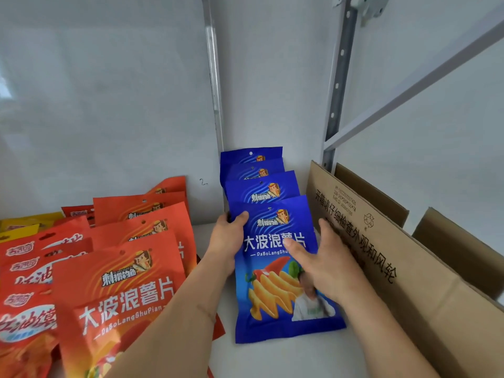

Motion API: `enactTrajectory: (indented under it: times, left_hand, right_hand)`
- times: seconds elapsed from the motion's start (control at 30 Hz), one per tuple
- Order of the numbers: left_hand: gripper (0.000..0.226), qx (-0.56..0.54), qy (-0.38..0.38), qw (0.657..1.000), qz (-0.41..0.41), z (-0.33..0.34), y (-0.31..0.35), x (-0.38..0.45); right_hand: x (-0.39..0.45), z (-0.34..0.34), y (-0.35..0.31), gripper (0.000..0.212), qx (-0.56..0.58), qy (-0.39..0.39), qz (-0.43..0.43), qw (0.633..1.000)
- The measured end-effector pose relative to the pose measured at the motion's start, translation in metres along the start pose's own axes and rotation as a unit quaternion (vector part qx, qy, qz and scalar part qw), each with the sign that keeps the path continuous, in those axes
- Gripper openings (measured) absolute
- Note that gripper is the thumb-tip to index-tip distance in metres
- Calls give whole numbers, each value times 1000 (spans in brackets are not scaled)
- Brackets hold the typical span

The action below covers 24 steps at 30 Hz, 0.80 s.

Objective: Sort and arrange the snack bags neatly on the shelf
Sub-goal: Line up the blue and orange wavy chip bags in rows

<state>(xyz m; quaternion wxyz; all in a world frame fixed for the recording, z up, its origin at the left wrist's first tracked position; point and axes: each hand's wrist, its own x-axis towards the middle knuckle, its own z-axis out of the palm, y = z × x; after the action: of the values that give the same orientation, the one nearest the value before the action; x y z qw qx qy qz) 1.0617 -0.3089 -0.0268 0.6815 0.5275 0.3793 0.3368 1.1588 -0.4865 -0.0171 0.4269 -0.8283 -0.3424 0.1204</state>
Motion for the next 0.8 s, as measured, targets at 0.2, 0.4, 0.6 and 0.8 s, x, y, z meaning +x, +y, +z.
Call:
enactTrajectory:
  times: [0.2,0.4,0.6,0.8]
  left_hand:
    - [39,12,19,1000,22,5,-2,0]
    - [39,4,14,1000,25,8,-2,2]
    - [46,7,-21,1000,4,16,-5,2]
    - [47,63,-24,998,14,26,-13,9]
  right_hand:
    - [-19,13,18,136,-56,-74,-15,996]
    - [-12,5,19,123,8,-44,-24,999]
    - [-15,8,14,106,-103,-23,-26,994]
    - [-11,10,16,109,-154,-23,-2,988]
